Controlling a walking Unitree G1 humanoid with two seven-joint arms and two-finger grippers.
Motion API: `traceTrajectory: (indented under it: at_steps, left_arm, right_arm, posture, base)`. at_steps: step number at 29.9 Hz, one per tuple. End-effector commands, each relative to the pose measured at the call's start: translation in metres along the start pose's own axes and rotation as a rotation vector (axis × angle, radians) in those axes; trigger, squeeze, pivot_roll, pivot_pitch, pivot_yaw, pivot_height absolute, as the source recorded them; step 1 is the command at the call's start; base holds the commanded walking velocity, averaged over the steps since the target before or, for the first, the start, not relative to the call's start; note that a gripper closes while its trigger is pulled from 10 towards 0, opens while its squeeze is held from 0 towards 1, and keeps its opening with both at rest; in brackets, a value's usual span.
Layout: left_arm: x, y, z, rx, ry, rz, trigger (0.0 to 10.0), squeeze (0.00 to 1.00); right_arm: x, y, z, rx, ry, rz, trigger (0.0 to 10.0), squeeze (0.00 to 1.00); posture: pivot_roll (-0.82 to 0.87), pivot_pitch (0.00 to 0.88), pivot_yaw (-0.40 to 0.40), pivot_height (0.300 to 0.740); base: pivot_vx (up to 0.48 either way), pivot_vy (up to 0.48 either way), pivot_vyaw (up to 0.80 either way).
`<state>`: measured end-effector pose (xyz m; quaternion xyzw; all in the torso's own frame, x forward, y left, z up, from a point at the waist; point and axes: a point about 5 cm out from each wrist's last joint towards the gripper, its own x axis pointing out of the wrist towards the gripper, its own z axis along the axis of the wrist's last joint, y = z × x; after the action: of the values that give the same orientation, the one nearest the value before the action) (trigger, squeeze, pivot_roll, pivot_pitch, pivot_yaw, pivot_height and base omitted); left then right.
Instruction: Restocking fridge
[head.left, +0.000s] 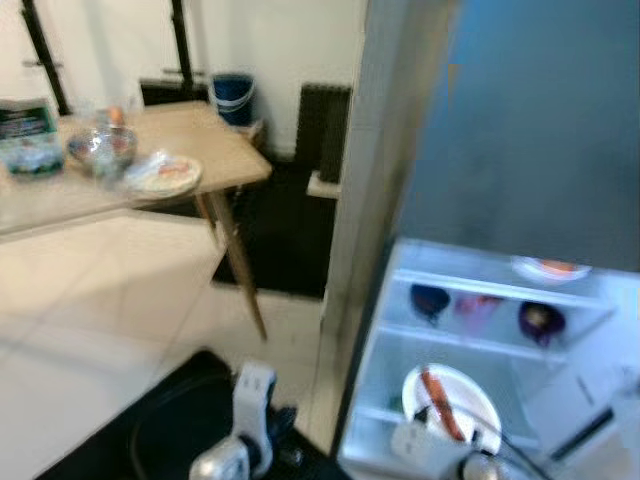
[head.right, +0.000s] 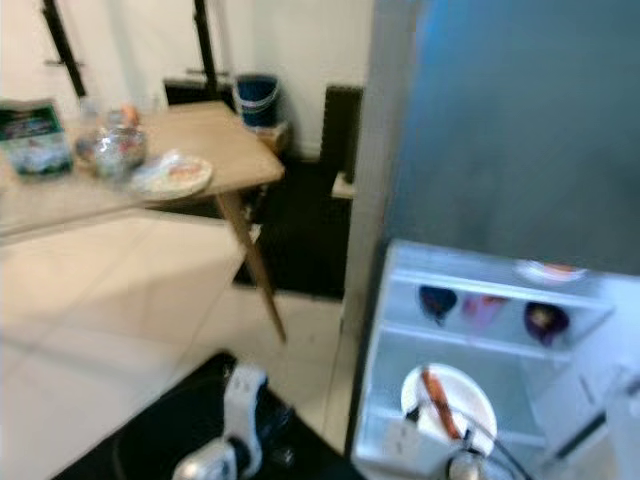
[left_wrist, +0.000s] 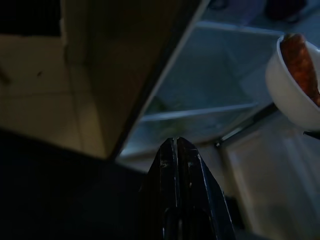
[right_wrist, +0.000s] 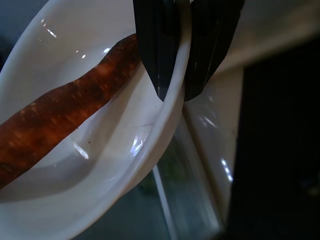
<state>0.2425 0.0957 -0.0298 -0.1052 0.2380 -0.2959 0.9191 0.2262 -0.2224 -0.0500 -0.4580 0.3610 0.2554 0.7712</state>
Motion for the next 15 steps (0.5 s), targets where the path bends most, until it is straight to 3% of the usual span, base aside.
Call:
traceTrajectory:
  at_steps: [1,12,15]
  left_arm:
    - [0.0005,-0.0027,-0.0027,0.012,0.014,-0.008,10.0,0.00]
    - [0.0024,-0.0044,0.0019,0.026,-0.003,-0.036,10.0,0.00]
    - [0.0024,-0.0060,0.0017,0.030,-0.001,-0.062,10.0,0.00]
  right_arm:
    - [0.0007,-0.0025,0.0029,0.006,-0.007,-0.015,10.0,0.00]
    - [0.0012,-0.0078,0.0059,-0.010,-0.013,-0.034,10.0,0.00]
    - [0.0014,-0.0101,0.0073,-0.012,-0.016,-0.040,10.0,0.00]
  posture:
    - [-0.12,0.000,-0.064,0.740]
    - [-0.12,0.000,-0.064,0.740]
    - [-0.12,0.000,-0.064,0.740]
  base:
    - [0.000,0.000,0.00]
    - [0.000,0.000,0.00]
    - [0.000,-0.304,0.00]
